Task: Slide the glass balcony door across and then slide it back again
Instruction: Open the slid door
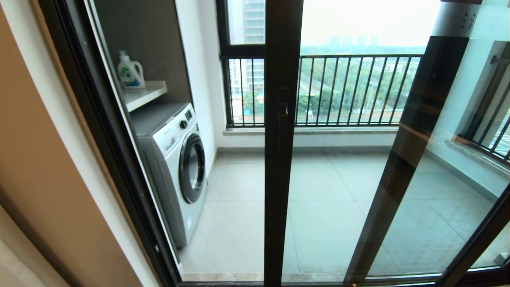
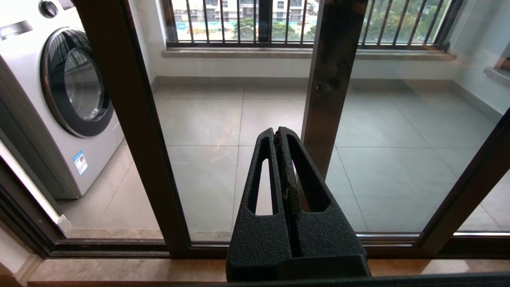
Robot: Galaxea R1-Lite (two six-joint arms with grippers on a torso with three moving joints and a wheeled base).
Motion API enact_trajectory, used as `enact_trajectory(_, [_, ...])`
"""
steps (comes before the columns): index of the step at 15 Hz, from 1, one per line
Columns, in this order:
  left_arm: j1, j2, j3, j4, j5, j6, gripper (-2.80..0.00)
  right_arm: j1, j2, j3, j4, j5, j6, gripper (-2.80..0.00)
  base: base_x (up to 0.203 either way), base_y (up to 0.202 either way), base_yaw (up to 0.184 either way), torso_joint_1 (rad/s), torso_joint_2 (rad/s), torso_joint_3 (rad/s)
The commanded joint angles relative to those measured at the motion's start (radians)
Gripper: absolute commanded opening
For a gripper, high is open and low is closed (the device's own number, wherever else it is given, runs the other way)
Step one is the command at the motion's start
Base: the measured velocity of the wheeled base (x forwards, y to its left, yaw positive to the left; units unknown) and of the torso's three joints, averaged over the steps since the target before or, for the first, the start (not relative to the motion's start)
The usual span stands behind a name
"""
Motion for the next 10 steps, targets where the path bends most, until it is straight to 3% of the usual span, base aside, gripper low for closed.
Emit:
enact_trajectory(1, [0.0, 0.003, 0.0, 0.0, 0.0, 0.0, -2.8, 0.0, -0.001, 0.012, -0.001, 0.004, -0.012, -2.8, 0.0, 0.0, 0.0, 0.0, 0.0, 0.0])
enact_trajectory(10, [0.0, 0.003, 0.0, 0.0, 0.0, 0.0, -2.8, 0.0, 0.0, 0.012, -0.001, 0.001, 0.006, -2.8, 0.0, 0.0, 0.0, 0.0, 0.0, 0.0])
